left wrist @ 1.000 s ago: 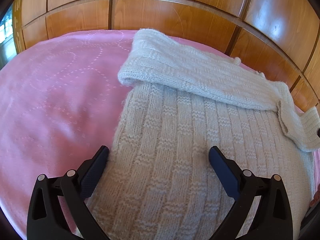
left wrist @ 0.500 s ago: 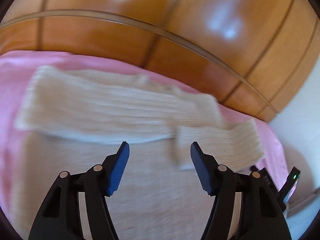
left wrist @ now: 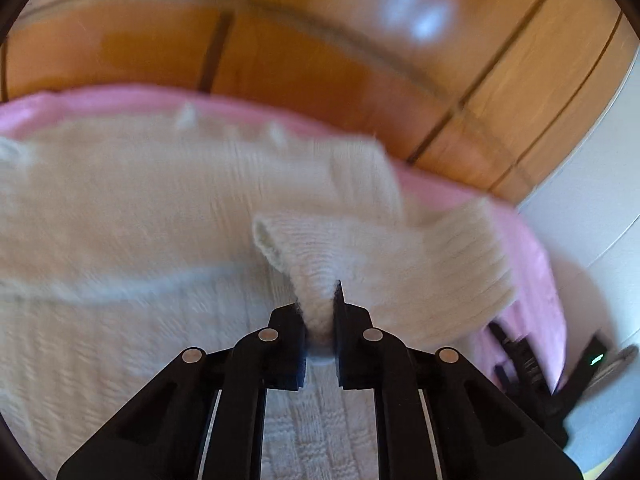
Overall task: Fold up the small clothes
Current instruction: 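Grasp the folded sleeve edge with the left gripper while the right gripper grasps the hem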
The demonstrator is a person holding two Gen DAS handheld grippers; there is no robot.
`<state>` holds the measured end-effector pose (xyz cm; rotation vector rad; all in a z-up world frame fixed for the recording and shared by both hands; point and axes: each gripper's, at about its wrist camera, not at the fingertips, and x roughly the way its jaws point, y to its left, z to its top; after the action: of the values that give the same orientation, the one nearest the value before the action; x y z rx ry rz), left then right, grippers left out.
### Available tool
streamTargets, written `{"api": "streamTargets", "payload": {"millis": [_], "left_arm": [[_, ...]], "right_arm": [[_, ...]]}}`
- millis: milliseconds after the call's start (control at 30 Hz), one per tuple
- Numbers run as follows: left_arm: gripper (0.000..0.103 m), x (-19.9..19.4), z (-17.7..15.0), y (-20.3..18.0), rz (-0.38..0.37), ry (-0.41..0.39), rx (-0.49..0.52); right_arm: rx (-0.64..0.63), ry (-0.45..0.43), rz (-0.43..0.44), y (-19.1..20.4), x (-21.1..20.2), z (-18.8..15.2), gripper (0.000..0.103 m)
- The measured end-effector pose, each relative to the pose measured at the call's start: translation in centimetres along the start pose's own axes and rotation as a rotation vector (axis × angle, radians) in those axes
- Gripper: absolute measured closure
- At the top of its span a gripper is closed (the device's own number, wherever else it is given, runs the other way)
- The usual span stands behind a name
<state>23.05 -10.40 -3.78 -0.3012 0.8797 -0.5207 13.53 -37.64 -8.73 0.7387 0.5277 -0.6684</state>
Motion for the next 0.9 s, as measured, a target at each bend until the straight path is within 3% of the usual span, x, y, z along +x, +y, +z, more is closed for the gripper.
{"api": "streamTargets", "payload": {"millis": [133,233,433,500,600,733,800,900], "left_arm": [[0.094,-3.6,2.2,2.3,0.022,-0.104,-0.032],[0.094,-5.4,2.8,5.2,0.086,-0.144,-0.022],[0.094,-4.4,-1.2,10.5,0.182,-0.084,-0.053],[0.093,-3.8,-3.2,11.0,0.165,-0.095,-0.054],[0.093,-4.1,-3.6,11.7,0.116,-0.120,-0.095],[0.093,-4.2,-4.0,12.2,0.089,-0.126,-0.109],[0.093,-4.0,-3.9,12.4,0.075,-0.128,-0.123],[0.093,-4.8,-4.2,13.0,0.056,-0.125,-0.139]], "right_arm": [[0.001,0.000,0.000,0.1,0.0,0.0,0.002],[0.001,0.001,-0.002,0.2,0.0,0.0,0.002],[-0.003,0.004,-0.005,0.2,0.1,0.1,0.002],[-0.004,0.008,-0.005,0.3,0.1,0.0,0.002],[-0.004,0.021,-0.004,0.4,0.1,0.1,0.002],[-0.140,0.136,-0.058,2.8,0.8,1.2,0.002],[-0.155,0.132,0.020,4.0,0.9,2.5,0.002],[-0.161,0.183,0.307,6.3,2.9,5.4,0.003]]}}
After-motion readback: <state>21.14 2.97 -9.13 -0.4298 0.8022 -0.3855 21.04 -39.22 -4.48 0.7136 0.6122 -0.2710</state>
